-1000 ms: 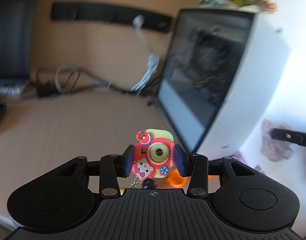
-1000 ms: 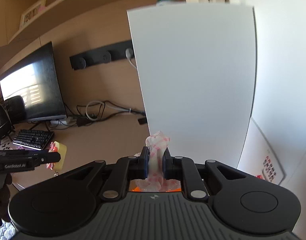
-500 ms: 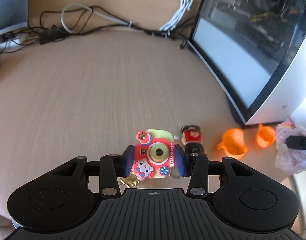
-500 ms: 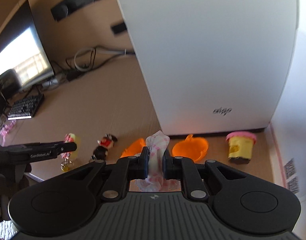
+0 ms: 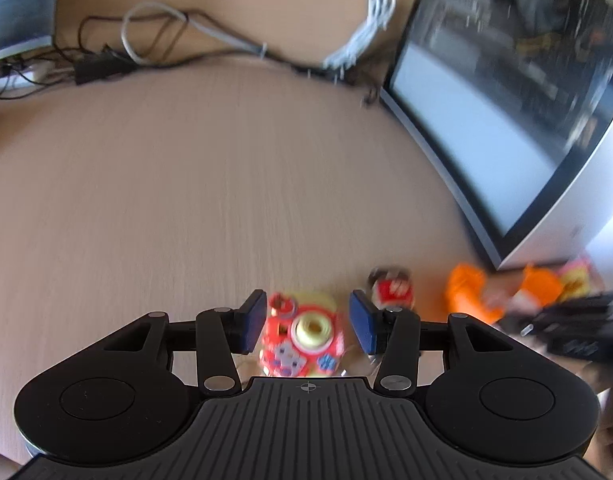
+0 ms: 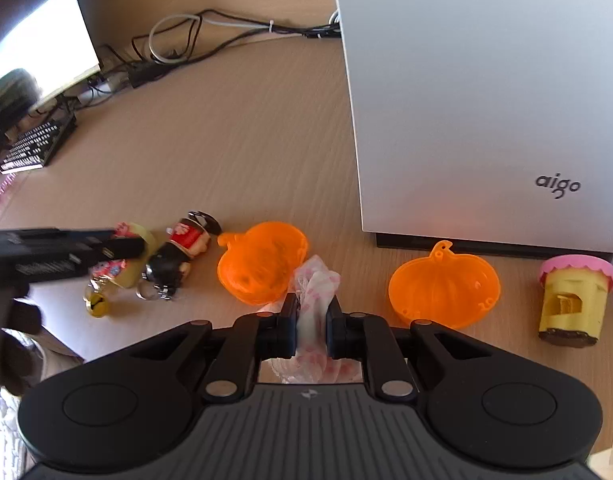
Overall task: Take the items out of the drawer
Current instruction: 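Lift the Hello Kitty toy and tissue and set them on the desk, then move both open tools back down into the drawer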
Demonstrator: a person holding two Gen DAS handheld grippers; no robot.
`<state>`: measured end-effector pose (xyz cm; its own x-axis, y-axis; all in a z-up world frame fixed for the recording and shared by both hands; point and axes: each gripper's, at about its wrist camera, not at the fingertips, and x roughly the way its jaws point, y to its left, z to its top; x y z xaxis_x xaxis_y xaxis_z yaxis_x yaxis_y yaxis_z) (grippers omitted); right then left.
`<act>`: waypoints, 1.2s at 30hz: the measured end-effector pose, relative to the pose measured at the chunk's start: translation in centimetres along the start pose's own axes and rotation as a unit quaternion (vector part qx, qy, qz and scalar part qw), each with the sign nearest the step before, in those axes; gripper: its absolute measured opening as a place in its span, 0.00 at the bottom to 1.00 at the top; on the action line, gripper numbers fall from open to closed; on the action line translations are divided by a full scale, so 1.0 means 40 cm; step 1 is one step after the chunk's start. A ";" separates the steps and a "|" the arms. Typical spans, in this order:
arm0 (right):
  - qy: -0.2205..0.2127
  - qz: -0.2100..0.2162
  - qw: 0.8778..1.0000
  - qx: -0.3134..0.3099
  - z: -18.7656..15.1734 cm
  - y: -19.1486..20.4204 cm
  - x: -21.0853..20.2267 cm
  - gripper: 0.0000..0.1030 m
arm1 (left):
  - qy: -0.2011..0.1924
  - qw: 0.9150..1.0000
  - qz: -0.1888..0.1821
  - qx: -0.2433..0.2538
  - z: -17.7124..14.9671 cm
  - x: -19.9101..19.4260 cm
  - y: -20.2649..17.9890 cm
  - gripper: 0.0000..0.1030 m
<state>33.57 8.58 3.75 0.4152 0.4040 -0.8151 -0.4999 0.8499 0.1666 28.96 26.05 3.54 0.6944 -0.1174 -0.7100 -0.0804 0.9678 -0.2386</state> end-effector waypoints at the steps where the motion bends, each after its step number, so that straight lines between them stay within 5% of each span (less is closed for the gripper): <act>1: -0.001 0.001 1.000 -0.001 0.000 -0.001 0.004 0.13 | -0.012 1.000 -0.004 -0.009 0.002 -0.017 0.006 0.49; 8: -0.013 -0.010 1.000 -0.004 0.001 -0.002 -0.007 0.36 | -0.066 0.997 -0.015 -0.023 -0.004 -0.148 0.025 0.48; 14: -0.085 -0.015 0.996 0.006 0.014 0.000 -0.135 0.55 | -0.066 0.997 -0.038 0.008 -0.063 -0.230 -0.003 0.48; 18: -0.118 -0.015 0.993 0.023 -0.001 -0.010 -0.241 0.62 | -0.003 0.995 -0.049 0.087 -0.133 -0.232 -0.054 0.48; 22: -0.118 -0.001 0.992 0.040 -0.048 -0.021 -0.309 0.68 | 0.087 0.980 -0.081 0.158 -0.219 -0.201 -0.108 0.48; 30: -0.050 -0.019 0.998 0.043 -0.165 -0.033 -0.312 0.74 | 0.230 0.940 -0.142 0.207 -0.372 -0.108 -0.207 0.48; 36: 0.115 0.009 0.982 0.151 -0.294 -0.112 -0.172 0.77 | 0.258 0.939 -0.135 0.182 -0.411 -0.076 -0.207 0.47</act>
<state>24.02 -2.00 2.07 0.2095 0.3618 -0.9084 -0.2429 0.9192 0.3101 15.75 14.75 -3.21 0.2088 -0.3707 -0.9050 0.3636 0.8885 -0.2801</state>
